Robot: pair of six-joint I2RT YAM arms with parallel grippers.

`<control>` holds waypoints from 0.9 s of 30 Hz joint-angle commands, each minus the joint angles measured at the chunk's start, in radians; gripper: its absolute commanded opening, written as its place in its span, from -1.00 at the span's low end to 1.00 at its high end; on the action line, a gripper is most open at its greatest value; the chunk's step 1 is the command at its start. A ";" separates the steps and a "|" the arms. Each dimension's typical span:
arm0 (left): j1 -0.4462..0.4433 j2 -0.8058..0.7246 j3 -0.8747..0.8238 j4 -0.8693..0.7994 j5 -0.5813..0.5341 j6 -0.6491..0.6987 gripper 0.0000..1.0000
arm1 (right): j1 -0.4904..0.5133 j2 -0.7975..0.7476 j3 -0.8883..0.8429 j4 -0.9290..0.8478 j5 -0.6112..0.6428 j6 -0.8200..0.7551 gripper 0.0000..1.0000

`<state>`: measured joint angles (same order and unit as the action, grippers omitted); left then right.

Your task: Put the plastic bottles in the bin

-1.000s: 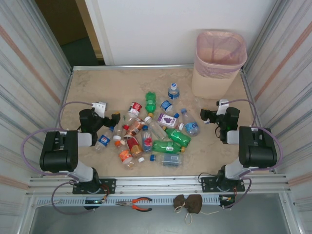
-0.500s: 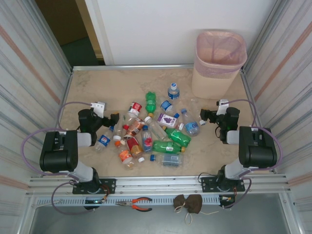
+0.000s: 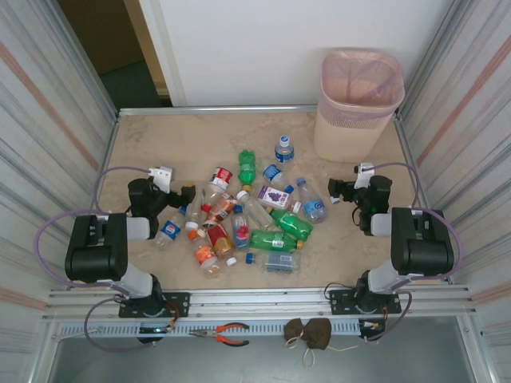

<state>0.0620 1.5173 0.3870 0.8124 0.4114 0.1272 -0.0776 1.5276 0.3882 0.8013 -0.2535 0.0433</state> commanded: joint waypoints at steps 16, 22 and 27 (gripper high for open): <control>-0.056 -0.270 0.137 -0.472 -0.403 -0.059 0.97 | 0.137 -0.212 0.260 -0.720 0.164 -0.039 0.99; -0.085 -0.337 0.219 -0.658 -0.479 -0.152 0.97 | 0.153 -0.158 0.414 -0.939 0.135 0.058 0.95; -0.071 -0.357 0.371 -0.867 -0.438 -0.234 0.98 | 0.173 -0.066 0.516 -1.042 0.155 0.079 0.87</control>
<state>-0.0189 1.1900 0.6651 0.1051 -0.0208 -0.0315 0.0788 1.4139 0.8562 -0.0952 -0.1158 0.0853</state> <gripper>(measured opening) 0.987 0.939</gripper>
